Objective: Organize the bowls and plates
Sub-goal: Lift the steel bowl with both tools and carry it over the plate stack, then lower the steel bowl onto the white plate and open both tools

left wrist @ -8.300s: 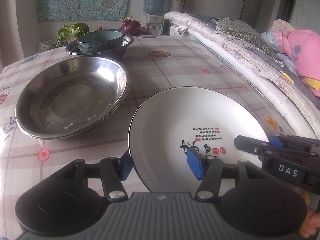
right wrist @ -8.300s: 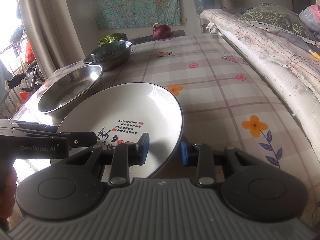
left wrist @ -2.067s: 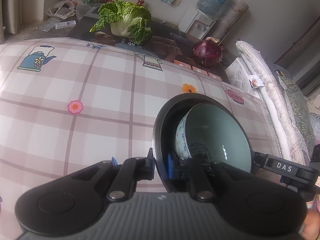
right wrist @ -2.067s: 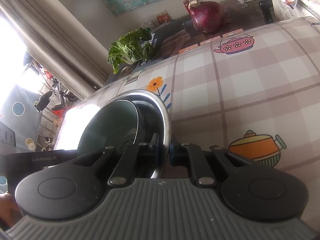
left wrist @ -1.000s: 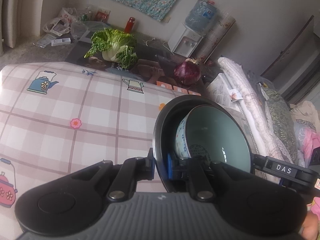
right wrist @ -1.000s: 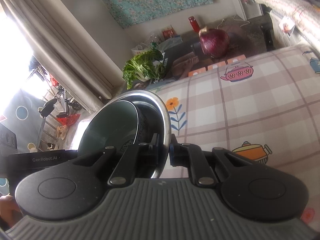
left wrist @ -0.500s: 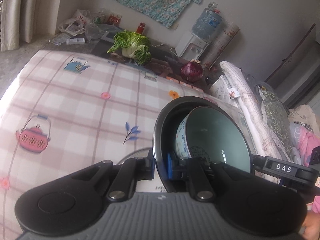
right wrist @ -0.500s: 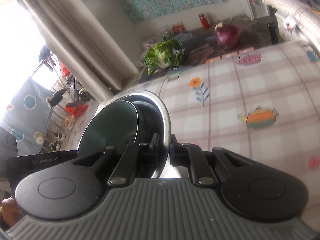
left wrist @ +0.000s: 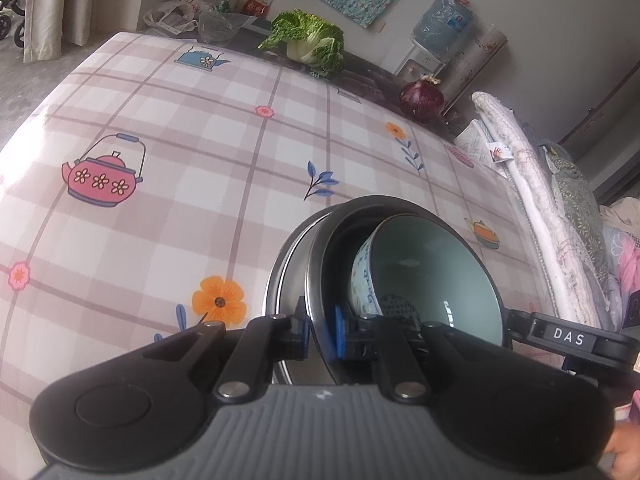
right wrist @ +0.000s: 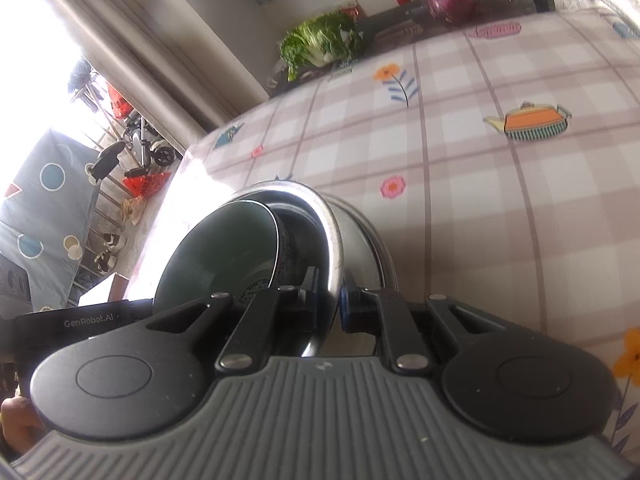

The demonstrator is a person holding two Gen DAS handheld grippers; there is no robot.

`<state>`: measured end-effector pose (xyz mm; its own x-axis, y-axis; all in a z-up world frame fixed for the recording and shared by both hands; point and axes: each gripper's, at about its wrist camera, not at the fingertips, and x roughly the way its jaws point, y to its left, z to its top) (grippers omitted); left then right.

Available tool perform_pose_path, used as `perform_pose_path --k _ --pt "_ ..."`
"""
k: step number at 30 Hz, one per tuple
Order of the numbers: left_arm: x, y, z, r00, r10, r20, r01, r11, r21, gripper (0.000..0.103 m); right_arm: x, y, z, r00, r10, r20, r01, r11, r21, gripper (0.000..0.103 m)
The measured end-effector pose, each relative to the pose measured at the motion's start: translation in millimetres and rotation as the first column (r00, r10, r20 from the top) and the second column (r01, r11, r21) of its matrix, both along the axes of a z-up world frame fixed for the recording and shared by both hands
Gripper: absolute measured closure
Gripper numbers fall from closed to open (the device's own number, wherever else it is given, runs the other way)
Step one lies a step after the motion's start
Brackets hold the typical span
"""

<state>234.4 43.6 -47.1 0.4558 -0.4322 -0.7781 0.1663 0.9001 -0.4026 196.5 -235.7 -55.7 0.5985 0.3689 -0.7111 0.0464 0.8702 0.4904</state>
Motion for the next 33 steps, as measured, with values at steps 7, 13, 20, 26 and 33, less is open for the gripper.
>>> perform_pose_path --k 7,13,20,26,33 --pt "-6.2 -2.9 -6.1 1.0 -0.02 0.021 0.02 1.0 0.015 0.091 -3.3 1.7 -7.8 0.999 -0.003 0.032 0.004 1.0 -0.028 0.092" --pt "-19.9 -7.3 9.7 0.992 -0.039 0.118 0.028 0.995 0.095 0.081 -8.7 3.8 0.0 0.998 -0.008 0.06 0.013 0.996 -0.088 0.086" --pt "-51.6 2.5 34.3 0.97 -0.033 0.242 -0.003 0.989 0.147 0.035 -36.8 -8.3 17.9 0.988 -0.056 0.142 0.073 0.991 -0.116 0.053" --pt "-85.5 -2.3 46.9 0.948 -0.045 0.316 -0.026 0.975 0.219 0.015 -74.0 -14.5 32.3 0.978 -0.069 0.197 0.092 0.989 -0.112 0.036" --pt "-127.5 -21.2 53.5 0.926 -0.056 0.374 -0.035 0.972 0.233 0.0 -127.8 2.8 56.2 0.959 -0.032 0.283 0.092 0.975 -0.201 0.009"
